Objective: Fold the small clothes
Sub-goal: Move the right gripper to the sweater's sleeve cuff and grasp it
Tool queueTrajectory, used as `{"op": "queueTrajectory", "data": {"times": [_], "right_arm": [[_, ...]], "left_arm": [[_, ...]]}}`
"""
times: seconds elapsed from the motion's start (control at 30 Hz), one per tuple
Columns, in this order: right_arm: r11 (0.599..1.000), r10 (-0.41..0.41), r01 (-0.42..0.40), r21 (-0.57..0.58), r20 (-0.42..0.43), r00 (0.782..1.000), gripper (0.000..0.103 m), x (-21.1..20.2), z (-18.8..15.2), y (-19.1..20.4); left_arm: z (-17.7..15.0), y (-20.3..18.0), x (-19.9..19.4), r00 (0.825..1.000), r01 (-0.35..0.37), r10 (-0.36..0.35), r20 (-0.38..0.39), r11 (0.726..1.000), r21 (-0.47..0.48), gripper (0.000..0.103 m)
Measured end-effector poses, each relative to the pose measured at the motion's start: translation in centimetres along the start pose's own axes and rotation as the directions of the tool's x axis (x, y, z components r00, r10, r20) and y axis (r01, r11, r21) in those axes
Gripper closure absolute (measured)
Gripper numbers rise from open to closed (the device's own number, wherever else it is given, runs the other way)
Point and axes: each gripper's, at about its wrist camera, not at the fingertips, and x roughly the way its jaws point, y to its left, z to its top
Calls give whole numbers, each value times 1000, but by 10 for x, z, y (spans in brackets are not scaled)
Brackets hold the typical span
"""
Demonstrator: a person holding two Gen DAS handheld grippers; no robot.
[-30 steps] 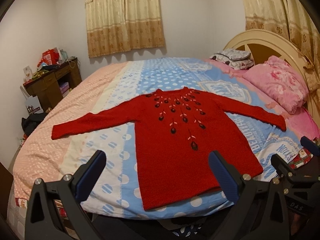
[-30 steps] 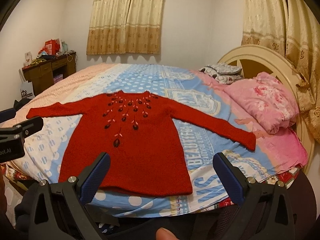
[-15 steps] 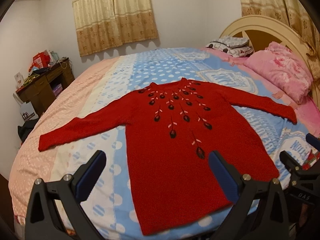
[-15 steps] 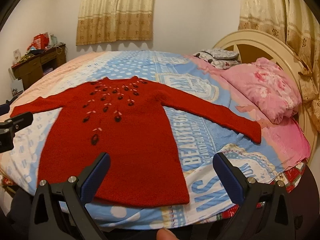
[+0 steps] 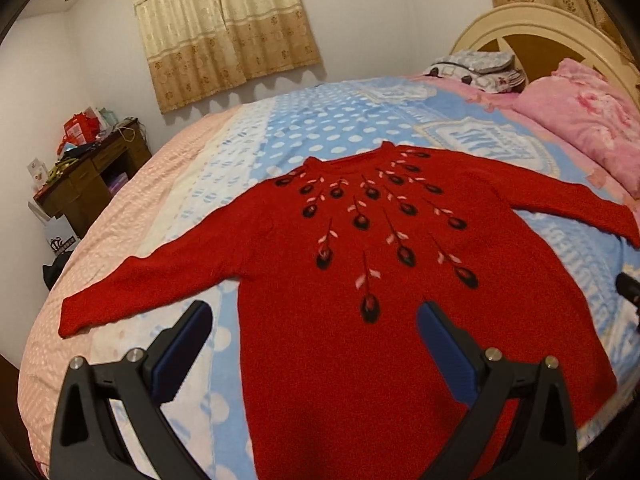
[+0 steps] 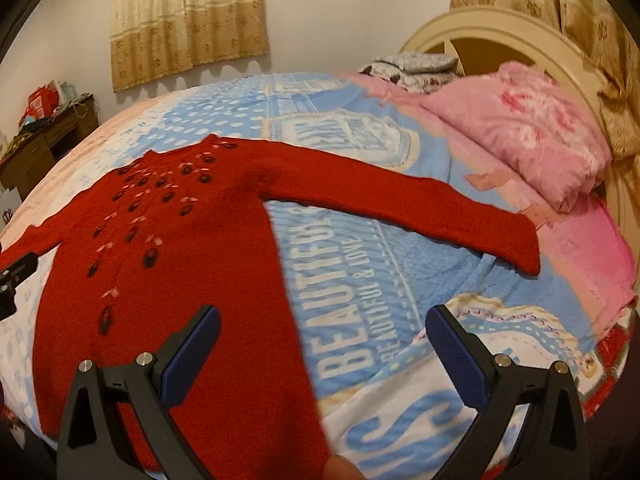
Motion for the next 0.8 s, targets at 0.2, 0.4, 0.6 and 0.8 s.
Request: {"op": "queueTrajectory", "data": {"times": [0.2,0.4,0.6,0.8], "right_arm": [[994,-36,41,99,-47,998,1,38,12,-55],[971,-119,132,200,-77,990,1,63,26,-125],[919,-186,218,330,-126,974,4,90,37,-205],[887,-201,258,384,-181,963,15,119,44,-251]], "left_arm": [[12,-7,34,1000,-13,13,-22,1000,-21,0],[17,-11,59,998,-14,11,-54,999,-51,0],[23,-6,79,997,-32,27,-70,997,-72,0],[26,2,93,995,-44,35,-96,995,-94,0]]}}
